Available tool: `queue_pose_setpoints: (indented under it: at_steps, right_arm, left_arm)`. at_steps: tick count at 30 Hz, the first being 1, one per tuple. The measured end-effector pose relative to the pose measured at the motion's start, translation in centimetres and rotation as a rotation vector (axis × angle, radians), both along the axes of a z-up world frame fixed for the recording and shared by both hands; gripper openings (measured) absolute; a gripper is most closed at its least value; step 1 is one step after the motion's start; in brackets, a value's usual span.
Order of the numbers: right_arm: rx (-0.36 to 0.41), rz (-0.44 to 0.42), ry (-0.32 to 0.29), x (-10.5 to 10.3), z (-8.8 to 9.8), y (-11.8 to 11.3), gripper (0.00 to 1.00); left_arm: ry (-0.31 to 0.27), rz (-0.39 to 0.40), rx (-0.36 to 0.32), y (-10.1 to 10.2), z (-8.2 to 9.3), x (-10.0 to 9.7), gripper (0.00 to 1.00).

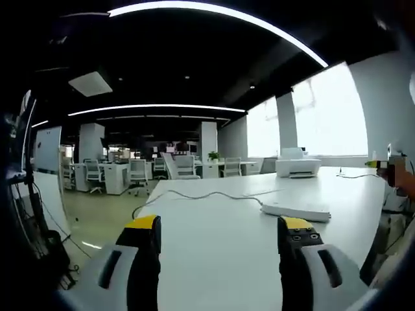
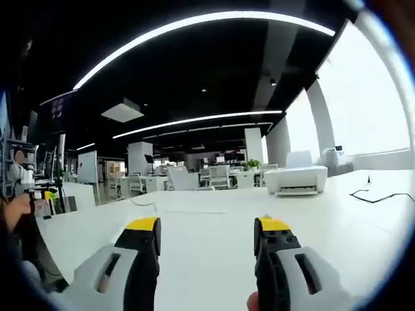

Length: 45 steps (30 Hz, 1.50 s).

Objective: Pick up the power strip scattered on the table, fix it on the side mounting bracket of the table, and press the switch

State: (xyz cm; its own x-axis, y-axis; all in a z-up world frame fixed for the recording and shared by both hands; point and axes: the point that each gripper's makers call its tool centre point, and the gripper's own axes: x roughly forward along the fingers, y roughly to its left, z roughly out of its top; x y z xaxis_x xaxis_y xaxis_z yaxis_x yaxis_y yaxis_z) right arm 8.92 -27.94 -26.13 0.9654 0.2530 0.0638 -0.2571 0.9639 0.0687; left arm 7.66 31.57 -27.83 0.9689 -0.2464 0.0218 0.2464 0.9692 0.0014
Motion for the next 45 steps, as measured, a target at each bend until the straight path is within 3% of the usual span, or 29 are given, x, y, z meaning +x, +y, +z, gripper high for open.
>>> queue_pose_setpoints:
  at_steps: [27,45]
  right_arm:
    - [-0.017,0.037,0.002,0.0,0.3,1.8,0.55]
    - [-0.044,0.138,0.033,0.5,-0.3,6.7,0.59]
  left_arm:
    - [0.005,-0.008,0.001,0.3,0.2,-0.2,0.77]
    - [0.023,-0.048,-0.012,-1.1,-0.4,-0.2,0.77]
